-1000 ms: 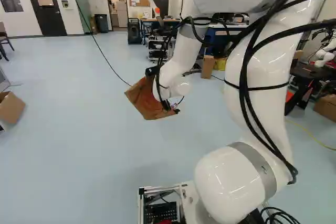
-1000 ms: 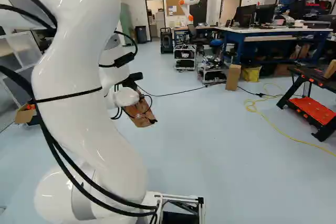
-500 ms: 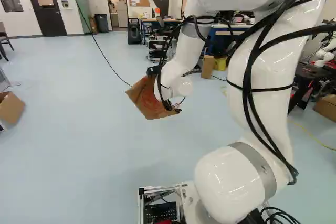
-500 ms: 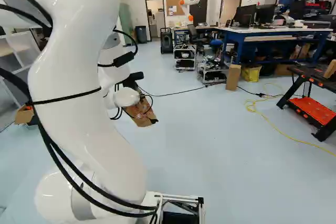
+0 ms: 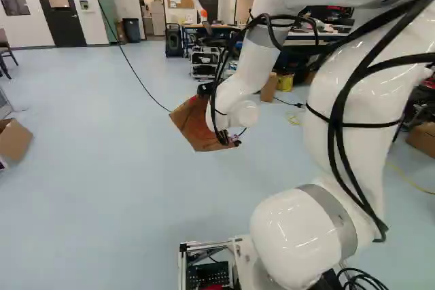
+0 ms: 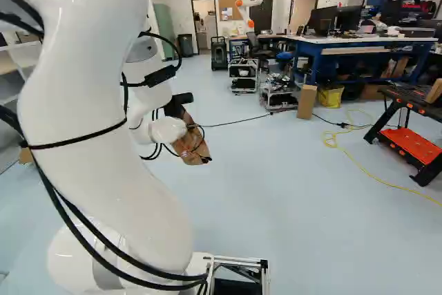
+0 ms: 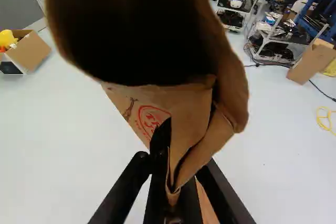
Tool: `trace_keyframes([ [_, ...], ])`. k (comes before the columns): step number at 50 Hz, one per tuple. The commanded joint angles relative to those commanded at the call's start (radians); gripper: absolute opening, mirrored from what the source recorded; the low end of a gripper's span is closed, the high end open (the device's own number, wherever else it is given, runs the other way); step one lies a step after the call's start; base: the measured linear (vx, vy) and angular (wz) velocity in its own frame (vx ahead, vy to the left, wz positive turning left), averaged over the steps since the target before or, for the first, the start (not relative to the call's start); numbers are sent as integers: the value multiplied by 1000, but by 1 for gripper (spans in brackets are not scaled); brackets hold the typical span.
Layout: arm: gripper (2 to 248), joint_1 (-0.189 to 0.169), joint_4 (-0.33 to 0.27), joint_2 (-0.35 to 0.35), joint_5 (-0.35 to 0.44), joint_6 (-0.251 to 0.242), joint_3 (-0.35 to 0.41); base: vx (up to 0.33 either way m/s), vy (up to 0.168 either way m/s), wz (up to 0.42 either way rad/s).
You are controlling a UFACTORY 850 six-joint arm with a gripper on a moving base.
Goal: Pick up the grocery bag from the ground
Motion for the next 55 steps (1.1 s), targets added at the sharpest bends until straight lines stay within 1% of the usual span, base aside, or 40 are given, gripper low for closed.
trace_keyframes([
  [11, 29, -29, 19, 72, 19, 0, 59, 0, 0, 0],
  [34, 29, -97, 66, 244, 66, 0, 202, 0, 0, 0],
  [55, 29, -143, 96, 358, 96, 0, 296, 0, 0, 0],
])
